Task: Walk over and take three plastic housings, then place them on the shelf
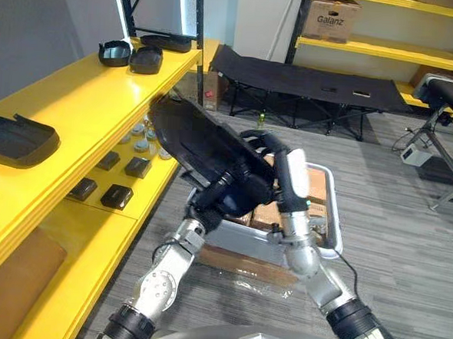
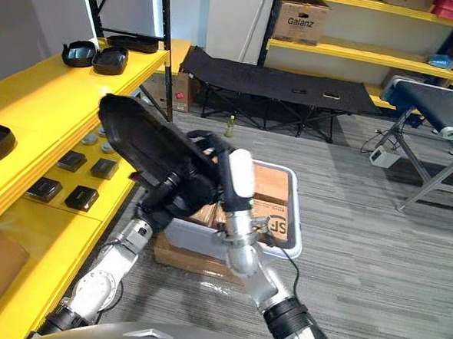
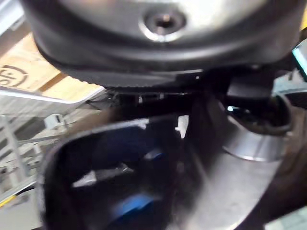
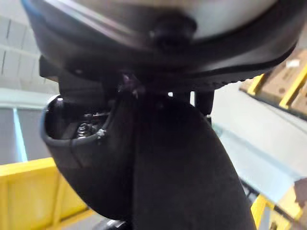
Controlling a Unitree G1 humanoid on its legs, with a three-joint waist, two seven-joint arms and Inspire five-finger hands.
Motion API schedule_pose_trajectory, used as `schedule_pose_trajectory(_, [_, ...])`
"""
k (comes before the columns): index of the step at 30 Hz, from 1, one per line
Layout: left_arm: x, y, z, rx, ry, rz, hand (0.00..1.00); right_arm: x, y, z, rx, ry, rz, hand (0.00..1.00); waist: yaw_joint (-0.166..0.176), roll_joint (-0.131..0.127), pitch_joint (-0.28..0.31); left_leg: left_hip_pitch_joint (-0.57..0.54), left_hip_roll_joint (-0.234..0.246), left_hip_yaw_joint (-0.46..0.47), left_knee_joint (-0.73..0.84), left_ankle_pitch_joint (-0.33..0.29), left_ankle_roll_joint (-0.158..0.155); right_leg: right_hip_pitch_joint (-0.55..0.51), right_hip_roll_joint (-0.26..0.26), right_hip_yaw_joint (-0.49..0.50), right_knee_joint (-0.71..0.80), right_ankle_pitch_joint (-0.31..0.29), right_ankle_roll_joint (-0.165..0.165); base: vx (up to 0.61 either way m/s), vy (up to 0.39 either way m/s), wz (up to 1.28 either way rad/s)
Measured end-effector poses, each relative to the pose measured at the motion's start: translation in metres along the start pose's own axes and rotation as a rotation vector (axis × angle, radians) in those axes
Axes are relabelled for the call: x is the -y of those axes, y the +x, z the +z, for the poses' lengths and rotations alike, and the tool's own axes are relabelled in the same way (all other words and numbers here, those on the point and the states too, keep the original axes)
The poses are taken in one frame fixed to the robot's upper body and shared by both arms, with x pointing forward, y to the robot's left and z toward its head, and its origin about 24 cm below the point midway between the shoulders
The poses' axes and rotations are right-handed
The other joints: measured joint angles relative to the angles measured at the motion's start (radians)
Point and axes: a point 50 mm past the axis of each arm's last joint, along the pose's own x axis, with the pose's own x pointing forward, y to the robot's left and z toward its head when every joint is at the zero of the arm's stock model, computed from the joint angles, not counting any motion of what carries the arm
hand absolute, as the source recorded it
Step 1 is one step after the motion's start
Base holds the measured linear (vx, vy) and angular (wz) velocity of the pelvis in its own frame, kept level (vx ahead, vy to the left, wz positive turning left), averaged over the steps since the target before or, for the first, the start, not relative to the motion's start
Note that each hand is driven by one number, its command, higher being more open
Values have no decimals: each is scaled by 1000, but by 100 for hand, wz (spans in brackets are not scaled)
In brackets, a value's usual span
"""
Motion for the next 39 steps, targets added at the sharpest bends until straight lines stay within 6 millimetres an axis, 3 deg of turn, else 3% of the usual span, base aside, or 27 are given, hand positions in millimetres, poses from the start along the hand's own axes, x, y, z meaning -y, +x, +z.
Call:
schedule_pose_trajectory(11, [-6,2,22,140,185,110,0,-19,-5,0,-56,70,92,100,1,-22,13,-2,0,0,17,-16,3,4,0,0,1,-2,-1,0,0,0])
schedule_pose_trajectory(17, [5,1,38,221,346,105,0,-21,-8,0,-70,81,93,100,-1,-12,21,-2,0,0,18,-22,3,4,0,-1,1,-3,-1,0,0,0])
schedule_pose_trajectory(29, [8,-1,43,326,642,226,0,-26,-11,-9,-164,82,105,100,0,10,37,-4,0,0,34,-37,3,10,0,-2,1,-5,3,0,0,0])
schedule_pose_trajectory(34, [19,-4,56,452,797,296,0,-26,-11,-11,-187,110,94,100,1,15,43,-4,0,0,34,-38,3,10,0,-2,1,-5,3,0,0,0])
schedule_pose_trajectory(39, [17,-11,73,595,907,434,0,-25,-12,-15,-226,133,83,100,0,15,44,-4,0,0,34,-39,3,10,0,-3,1,-6,3,0,0,0])
